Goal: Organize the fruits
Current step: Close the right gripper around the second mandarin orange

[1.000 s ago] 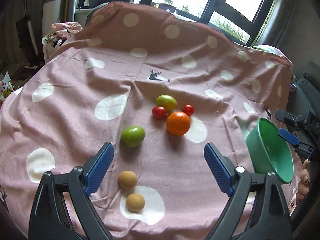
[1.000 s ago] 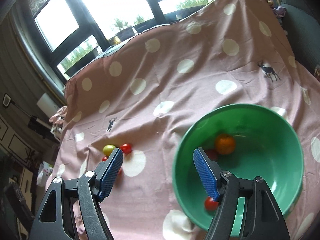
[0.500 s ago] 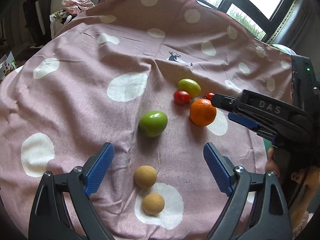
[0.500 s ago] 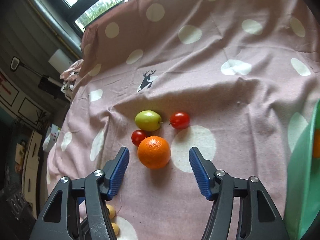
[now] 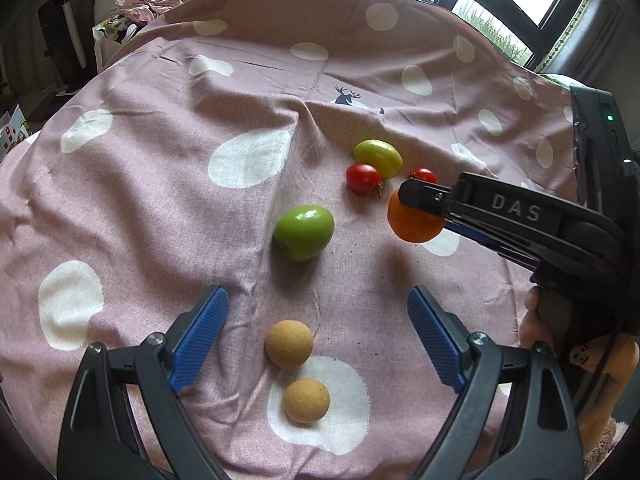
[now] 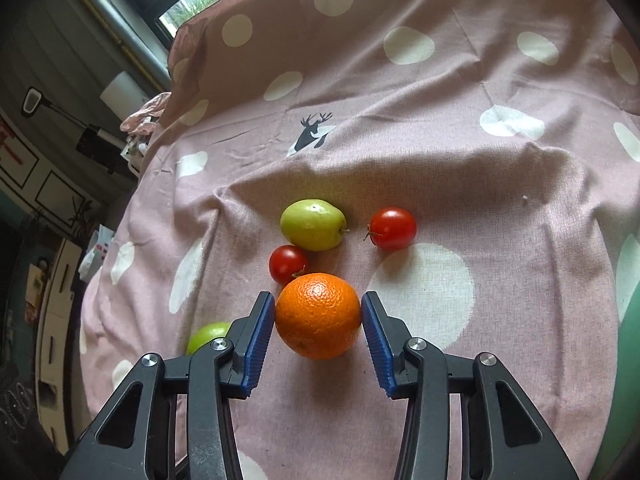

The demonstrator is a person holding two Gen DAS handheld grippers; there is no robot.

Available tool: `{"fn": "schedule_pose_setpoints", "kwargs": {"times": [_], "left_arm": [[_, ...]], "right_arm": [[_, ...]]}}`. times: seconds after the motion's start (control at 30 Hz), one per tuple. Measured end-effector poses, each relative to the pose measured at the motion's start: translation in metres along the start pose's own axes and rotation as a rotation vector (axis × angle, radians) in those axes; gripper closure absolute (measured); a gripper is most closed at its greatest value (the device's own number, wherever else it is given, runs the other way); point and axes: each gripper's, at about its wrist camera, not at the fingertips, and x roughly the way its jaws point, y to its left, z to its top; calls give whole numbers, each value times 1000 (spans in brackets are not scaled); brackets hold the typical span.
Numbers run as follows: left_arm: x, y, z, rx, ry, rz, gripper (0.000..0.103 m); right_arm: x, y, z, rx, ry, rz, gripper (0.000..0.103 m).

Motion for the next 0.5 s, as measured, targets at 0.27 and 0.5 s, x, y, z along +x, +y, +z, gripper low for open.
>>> {"fn": "schedule_pose_setpoints", "kwargs": {"times": [0.27, 0.5], "left_arm": [[-3, -5, 0, 12, 6, -4, 13], [-10, -10, -1, 43, -8, -10, 21]], "right_arm": [[-45, -13, -24, 65, 38, -10, 57], [-48, -25, -55, 106, 95, -63, 57]]}}
